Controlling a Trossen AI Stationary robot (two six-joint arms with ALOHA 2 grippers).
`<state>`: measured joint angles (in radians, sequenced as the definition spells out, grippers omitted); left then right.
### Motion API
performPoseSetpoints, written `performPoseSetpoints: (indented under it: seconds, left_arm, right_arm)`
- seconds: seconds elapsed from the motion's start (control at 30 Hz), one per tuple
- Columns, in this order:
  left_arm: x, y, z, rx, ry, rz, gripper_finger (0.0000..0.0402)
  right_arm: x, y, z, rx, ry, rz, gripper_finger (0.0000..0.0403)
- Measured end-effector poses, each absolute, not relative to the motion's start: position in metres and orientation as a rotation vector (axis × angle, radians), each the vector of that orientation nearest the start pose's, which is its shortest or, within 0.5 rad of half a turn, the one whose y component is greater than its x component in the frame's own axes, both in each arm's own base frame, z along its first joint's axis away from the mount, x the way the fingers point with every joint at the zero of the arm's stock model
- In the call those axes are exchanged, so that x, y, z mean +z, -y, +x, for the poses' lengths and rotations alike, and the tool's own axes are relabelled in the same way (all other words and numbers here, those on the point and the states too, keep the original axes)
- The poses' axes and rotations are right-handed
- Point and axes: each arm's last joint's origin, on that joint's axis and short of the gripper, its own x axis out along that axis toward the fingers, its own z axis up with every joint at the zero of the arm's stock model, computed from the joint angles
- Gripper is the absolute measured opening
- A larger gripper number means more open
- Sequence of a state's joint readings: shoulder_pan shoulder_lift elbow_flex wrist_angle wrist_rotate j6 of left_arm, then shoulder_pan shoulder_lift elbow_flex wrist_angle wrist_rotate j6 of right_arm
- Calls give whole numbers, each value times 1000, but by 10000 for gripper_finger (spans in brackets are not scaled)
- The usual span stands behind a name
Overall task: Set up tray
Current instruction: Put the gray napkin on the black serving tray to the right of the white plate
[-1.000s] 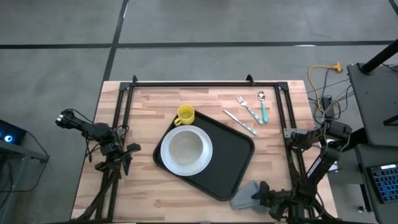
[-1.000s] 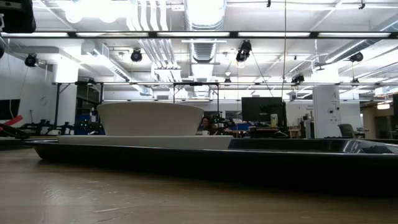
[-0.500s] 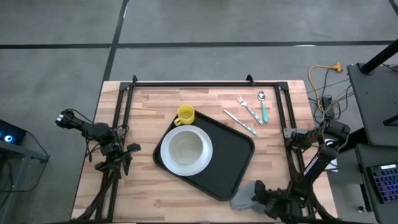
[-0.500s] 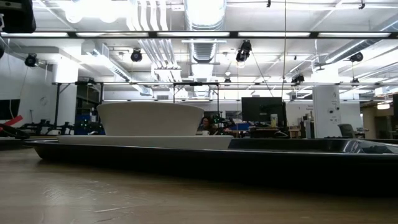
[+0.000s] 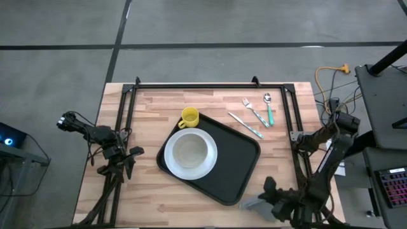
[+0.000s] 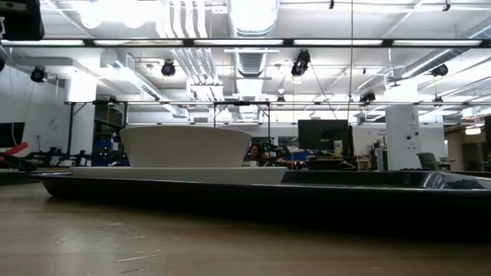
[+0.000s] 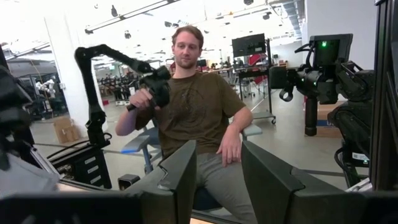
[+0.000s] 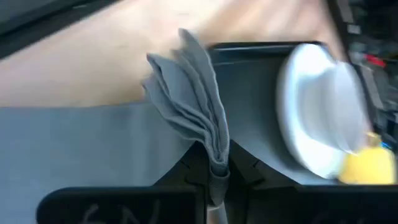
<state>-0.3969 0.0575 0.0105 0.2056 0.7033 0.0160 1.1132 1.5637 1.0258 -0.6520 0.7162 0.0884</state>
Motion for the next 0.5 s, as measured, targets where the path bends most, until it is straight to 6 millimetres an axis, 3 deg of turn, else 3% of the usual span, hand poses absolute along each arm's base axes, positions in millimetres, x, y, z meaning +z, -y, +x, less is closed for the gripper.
performPoseSetpoints:
  seconds: [0.27, 0.5]
  left_arm:
    - [181, 53, 78, -1096, 174, 40, 112]
    - [181, 53, 78, -1096, 174, 40, 112]
  right_arm:
    - [275, -214, 151, 258, -684, -804, 13]
    - [317, -157, 145, 178, -590, -672, 13]
